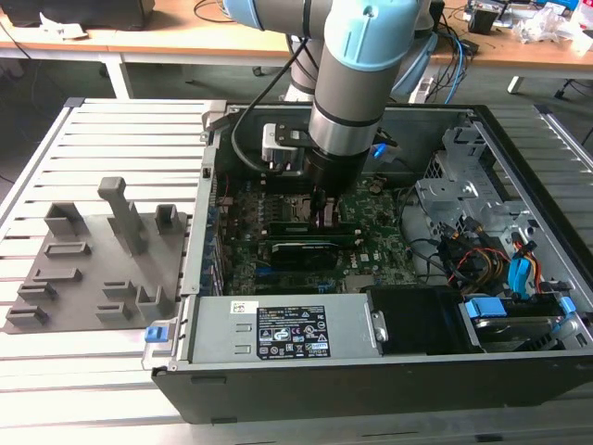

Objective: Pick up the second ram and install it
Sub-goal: 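Insert the second ram into the second slot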

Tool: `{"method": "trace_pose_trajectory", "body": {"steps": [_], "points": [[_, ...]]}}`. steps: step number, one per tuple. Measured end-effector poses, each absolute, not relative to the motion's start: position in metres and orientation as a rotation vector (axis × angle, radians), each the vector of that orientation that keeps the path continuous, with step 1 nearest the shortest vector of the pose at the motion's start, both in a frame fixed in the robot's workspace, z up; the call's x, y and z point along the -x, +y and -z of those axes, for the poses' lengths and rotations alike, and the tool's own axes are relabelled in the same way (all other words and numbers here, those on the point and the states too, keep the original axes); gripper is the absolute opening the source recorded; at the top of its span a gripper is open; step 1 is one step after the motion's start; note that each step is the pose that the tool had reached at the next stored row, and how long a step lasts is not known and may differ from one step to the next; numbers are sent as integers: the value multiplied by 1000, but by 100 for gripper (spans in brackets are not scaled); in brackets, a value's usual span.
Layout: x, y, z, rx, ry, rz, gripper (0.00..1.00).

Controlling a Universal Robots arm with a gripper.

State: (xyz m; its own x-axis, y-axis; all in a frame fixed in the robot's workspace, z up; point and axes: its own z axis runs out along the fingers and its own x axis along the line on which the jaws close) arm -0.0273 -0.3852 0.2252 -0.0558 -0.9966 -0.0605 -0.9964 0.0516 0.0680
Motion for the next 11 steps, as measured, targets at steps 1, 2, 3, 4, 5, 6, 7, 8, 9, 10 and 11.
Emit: {"method": "trace_pose_trajectory", "body": {"steps": [1, 2, 3, 4, 5, 6, 7, 8, 9, 10, 11], "points": [[27, -385, -225, -2157, -2276, 143, 14], [27, -385, -224, -2157, -2276, 143, 14], [27, -385, -222, -2157, -2276, 143, 14], [27, -385, -221, -2157, -2276, 143, 14], [27, -385, -221, -2157, -2276, 143, 14], [27, -385, -221, -2156, -2276, 143, 14], [27, -385, -221, -2156, -2276, 143, 14], [27, -385, -221, -2157, -2277, 143, 14], [27, -385, -222, -2157, -2277, 143, 14], [27, -385, -223, -2157, -2276, 143, 14], [27, -385, -223, -2157, -2276, 143, 14]]}}
